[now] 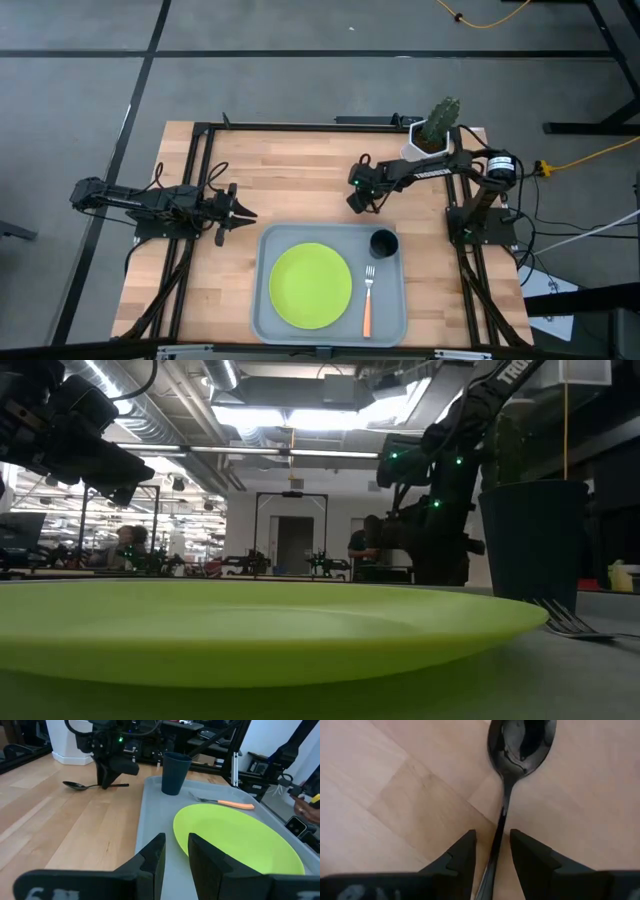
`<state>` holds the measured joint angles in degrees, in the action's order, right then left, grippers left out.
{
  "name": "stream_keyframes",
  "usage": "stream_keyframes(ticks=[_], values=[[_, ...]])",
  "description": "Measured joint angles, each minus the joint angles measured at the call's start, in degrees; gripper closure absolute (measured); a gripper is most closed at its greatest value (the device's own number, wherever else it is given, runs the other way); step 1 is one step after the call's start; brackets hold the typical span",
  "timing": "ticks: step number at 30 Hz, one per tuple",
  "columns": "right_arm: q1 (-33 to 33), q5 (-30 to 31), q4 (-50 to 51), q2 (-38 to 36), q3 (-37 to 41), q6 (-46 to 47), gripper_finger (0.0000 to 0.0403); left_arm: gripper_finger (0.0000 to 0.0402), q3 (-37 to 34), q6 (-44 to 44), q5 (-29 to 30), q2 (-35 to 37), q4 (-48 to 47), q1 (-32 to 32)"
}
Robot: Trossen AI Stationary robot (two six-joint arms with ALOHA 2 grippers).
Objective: Pick and place plate/cup/fork/spoon on tray
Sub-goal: Put the black spoon beside the orange fork on the gray tray
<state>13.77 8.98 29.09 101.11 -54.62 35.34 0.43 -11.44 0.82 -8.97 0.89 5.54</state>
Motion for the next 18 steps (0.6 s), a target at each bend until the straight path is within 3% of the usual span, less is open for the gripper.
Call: stream_keyframes(ticks=[8, 18], values=[[-0.04, 0.14, 0.80, 0.98, -0.23, 3.21, 0.0285, 0.0325, 0.00, 0.00, -0.01, -0.01, 0.00, -0.02], [-0.01, 0.04, 1.04, 1.11, -0.17, 3.17, 0.0359, 0.0325, 0.00, 0.00, -0.02, -0.02, 0.00, -0.01]])
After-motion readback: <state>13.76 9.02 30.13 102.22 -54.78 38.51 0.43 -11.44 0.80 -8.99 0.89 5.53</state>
